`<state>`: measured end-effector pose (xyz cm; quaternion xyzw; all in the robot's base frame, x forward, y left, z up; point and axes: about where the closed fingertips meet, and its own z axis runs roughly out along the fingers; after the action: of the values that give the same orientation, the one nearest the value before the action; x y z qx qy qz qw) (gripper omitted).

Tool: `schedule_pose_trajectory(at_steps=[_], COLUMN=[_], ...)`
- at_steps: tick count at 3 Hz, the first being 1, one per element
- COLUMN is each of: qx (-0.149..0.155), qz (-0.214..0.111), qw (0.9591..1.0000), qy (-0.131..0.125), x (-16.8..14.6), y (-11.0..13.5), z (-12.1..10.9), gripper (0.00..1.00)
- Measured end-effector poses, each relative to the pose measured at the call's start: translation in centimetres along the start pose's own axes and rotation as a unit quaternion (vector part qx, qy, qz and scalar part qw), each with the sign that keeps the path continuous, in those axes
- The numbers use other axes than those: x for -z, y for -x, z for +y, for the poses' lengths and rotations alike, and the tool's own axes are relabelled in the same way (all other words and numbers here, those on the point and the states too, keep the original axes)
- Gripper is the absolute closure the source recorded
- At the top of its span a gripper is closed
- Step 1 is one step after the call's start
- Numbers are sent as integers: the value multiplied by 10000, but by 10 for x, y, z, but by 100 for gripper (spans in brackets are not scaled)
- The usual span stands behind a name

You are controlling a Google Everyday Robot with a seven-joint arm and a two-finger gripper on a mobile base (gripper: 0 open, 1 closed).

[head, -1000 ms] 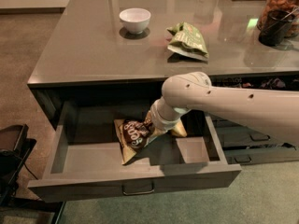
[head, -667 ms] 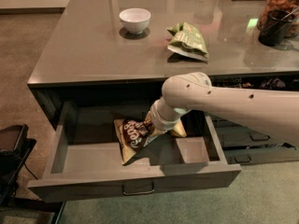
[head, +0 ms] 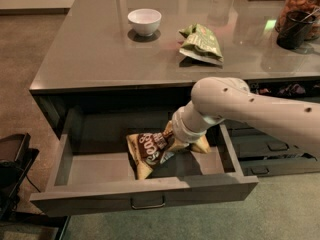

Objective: Pick brown chip bag from top drawer and place on counter

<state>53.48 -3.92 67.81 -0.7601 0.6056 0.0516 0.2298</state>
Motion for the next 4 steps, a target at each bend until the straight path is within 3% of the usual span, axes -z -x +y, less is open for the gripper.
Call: schedule_pose_trajectory(at_steps=[1, 2, 4], qx=[-280, -400, -174], qz=[96, 243, 507], qw=[9996, 9987, 9958], qy=[-39, -218, -743], x=[42, 90, 171], y=[1, 12, 48], z=[11, 7, -35], gripper=[100, 100, 100])
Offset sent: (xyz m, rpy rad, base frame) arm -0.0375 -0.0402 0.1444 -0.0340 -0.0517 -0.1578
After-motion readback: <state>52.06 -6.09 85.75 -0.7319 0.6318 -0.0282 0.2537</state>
